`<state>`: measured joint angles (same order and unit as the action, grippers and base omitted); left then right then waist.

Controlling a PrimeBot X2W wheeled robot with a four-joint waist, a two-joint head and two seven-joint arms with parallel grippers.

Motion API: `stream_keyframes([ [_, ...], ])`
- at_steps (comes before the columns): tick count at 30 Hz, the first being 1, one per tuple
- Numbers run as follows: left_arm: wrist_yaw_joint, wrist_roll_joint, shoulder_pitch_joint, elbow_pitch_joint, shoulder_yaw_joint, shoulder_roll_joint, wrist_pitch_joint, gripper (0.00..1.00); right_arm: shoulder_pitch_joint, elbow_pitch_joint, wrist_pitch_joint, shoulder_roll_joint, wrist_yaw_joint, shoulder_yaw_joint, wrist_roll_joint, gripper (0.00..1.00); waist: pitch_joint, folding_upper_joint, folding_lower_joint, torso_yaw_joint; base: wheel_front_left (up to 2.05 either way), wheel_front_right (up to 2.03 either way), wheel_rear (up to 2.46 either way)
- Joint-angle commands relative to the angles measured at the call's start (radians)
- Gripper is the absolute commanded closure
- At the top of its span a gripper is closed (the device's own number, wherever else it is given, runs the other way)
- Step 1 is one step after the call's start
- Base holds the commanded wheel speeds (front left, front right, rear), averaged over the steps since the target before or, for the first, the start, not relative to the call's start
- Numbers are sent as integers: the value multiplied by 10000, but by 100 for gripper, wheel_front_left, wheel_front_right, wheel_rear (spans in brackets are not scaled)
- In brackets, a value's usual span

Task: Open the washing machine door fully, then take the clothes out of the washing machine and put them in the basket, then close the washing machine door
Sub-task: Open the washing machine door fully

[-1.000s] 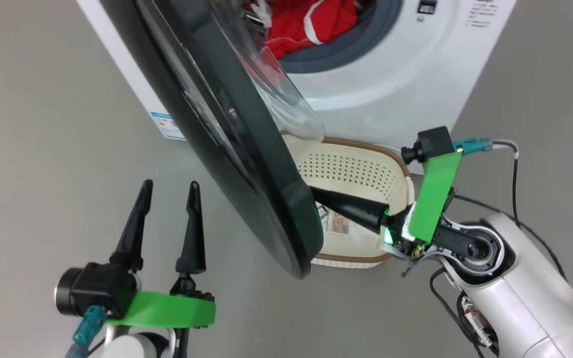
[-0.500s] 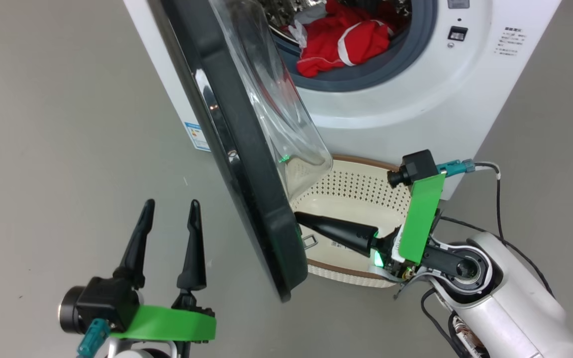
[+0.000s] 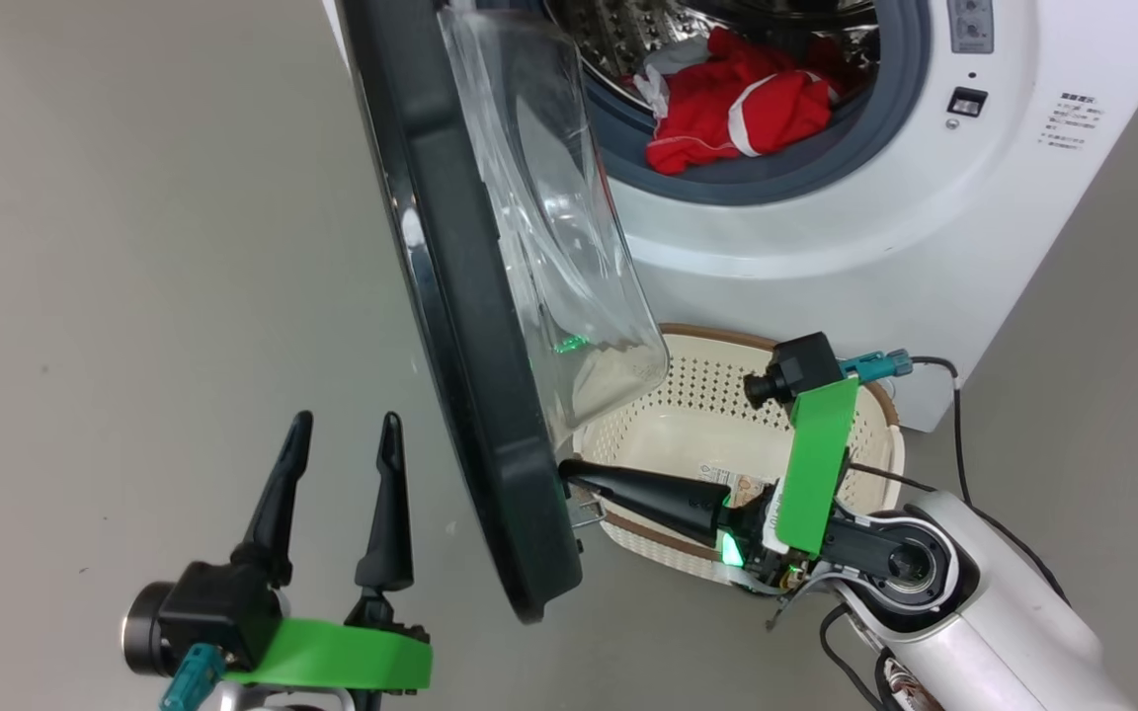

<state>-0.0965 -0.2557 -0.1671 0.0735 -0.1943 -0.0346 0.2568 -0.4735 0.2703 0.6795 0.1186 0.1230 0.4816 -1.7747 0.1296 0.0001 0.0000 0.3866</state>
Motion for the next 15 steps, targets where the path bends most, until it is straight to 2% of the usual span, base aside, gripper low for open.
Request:
stream_keyframes([
  [1,-59,-58,-67,-206,296,-156,49,0,82,-339,53,-272,77,214,-138,100,-27,-1,0,120,0,0,0],
  [15,-102,-165,-22,-201,215,-156,49,0,106,-255,211,-356,77,390,-438,100,-74,-1,0,604,0,0,0],
])
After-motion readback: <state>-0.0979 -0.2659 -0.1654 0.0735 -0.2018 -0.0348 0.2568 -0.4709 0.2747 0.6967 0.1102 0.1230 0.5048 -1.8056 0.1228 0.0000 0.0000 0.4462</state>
